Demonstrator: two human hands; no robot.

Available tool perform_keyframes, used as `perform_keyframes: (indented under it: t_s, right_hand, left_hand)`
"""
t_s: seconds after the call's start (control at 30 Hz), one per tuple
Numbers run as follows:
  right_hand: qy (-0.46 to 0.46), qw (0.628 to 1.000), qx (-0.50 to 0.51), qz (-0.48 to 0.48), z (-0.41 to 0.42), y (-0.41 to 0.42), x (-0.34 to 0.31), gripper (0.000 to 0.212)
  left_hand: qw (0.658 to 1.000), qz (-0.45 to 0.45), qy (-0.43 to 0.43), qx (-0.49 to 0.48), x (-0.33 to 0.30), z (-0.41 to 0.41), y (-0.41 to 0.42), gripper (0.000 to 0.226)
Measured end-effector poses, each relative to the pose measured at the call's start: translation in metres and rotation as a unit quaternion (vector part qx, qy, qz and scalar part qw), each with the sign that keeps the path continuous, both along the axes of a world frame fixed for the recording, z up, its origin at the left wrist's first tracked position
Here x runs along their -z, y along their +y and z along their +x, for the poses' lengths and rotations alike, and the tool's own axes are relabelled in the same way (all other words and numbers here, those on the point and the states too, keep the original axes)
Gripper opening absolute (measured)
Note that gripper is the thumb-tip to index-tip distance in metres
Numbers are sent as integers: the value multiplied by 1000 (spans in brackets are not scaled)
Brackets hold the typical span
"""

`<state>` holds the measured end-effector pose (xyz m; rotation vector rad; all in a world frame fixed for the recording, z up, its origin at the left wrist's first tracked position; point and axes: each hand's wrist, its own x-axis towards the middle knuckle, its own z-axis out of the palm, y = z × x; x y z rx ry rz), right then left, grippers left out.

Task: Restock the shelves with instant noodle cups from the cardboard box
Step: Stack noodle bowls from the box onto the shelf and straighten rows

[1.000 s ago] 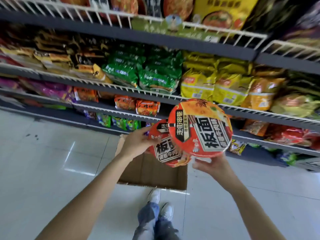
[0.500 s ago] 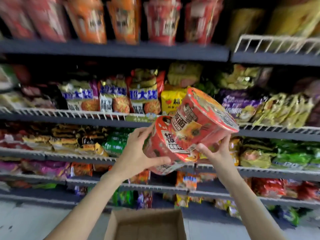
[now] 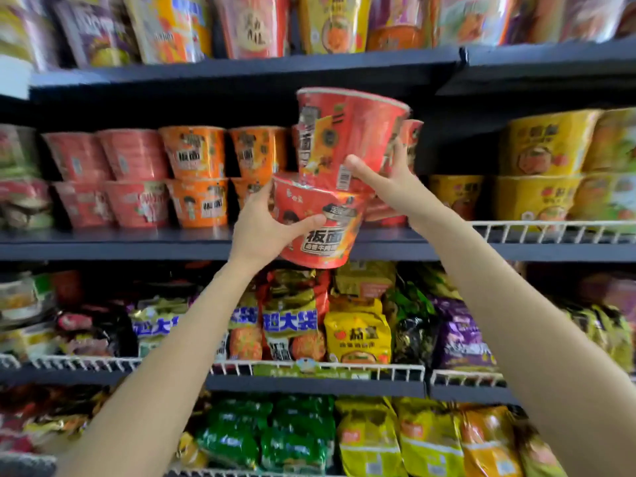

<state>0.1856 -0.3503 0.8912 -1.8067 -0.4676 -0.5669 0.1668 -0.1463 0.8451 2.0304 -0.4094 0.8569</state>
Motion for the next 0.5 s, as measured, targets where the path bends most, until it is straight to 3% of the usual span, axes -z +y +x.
perform_keyframes:
  t_s: [0.07, 0.23, 0.5]
  right_hand:
    - [3, 999, 32, -37, 25, 16, -19, 109]
    - [24, 989, 94, -111, 71, 53, -25, 114]
    - [-5, 974, 129, -187, 103, 86, -14, 108]
  left_hand:
    - [999, -33, 14, 0, -5, 26, 2, 76]
    - [994, -83, 70, -12, -4, 83, 14, 87]
    - [993, -78, 83, -10, -6, 113, 54, 87]
